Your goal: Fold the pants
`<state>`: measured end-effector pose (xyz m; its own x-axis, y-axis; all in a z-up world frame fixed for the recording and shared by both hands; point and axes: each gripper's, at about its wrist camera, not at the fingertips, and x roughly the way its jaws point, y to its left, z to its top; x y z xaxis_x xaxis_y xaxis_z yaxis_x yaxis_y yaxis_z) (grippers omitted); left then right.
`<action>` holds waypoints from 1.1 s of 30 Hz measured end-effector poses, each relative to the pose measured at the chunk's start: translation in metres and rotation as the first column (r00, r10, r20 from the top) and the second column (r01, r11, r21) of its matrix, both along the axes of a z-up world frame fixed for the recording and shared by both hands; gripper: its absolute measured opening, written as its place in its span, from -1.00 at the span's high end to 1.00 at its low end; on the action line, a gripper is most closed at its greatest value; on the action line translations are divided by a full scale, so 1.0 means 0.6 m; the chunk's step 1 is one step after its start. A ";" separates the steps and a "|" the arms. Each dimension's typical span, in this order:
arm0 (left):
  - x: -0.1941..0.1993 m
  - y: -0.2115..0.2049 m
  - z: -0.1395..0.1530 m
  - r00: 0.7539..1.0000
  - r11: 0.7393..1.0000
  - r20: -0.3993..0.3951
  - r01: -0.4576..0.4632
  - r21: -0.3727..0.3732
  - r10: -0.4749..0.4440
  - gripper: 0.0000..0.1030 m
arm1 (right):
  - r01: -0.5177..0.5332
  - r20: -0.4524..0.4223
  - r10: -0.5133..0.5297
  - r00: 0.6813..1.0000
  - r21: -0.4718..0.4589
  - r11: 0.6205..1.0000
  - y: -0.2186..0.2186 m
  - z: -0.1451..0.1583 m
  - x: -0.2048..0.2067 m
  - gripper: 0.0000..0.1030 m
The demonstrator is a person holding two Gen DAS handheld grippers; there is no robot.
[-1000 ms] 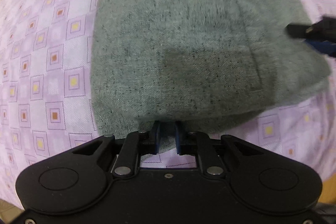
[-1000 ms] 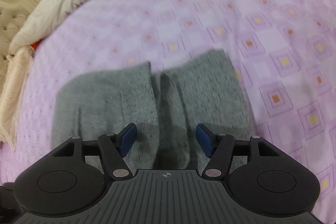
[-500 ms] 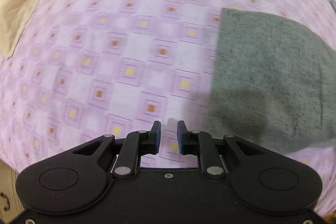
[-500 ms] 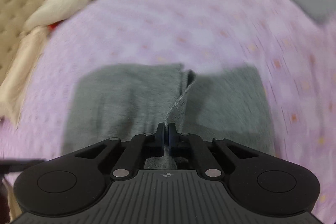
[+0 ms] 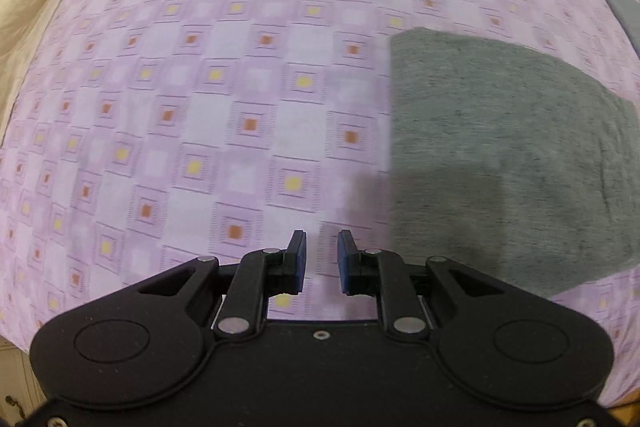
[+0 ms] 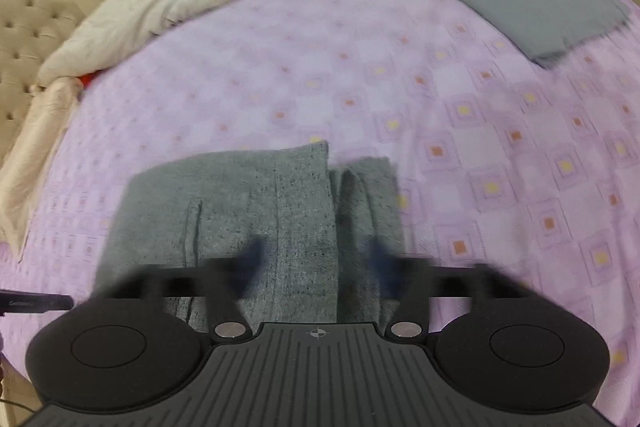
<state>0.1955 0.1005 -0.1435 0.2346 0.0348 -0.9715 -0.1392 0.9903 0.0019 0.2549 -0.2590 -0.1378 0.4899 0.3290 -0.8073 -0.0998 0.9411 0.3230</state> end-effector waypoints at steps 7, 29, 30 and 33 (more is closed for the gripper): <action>0.001 -0.022 -0.006 0.999 1.000 -0.031 0.025 -0.011 -0.025 0.53 | -0.058 -0.043 0.057 0.997 -0.024 0.998 0.028 -0.040 0.017 -0.42; 0.042 -0.063 0.007 0.994 0.994 0.010 0.108 0.011 -0.108 0.46 | -0.089 -0.101 0.079 0.992 -0.096 0.991 0.015 -0.020 0.026 0.56; 0.047 -0.069 0.012 0.992 0.993 0.026 0.121 0.011 -0.122 0.46 | -0.072 -0.073 0.064 0.995 -0.108 0.992 0.020 -0.005 0.022 0.51; 0.070 -0.088 0.021 0.986 0.988 0.053 0.156 0.000 -0.156 0.45 | -0.022 0.085 0.038 0.996 -0.181 0.983 0.036 0.042 -0.004 0.48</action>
<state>0.2374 0.0477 -0.1310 0.2880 -0.0100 -0.9576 0.0168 0.9998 -0.0053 0.2526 -0.2373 -0.1125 0.5539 0.1977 -0.8087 -0.1490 0.9792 0.1374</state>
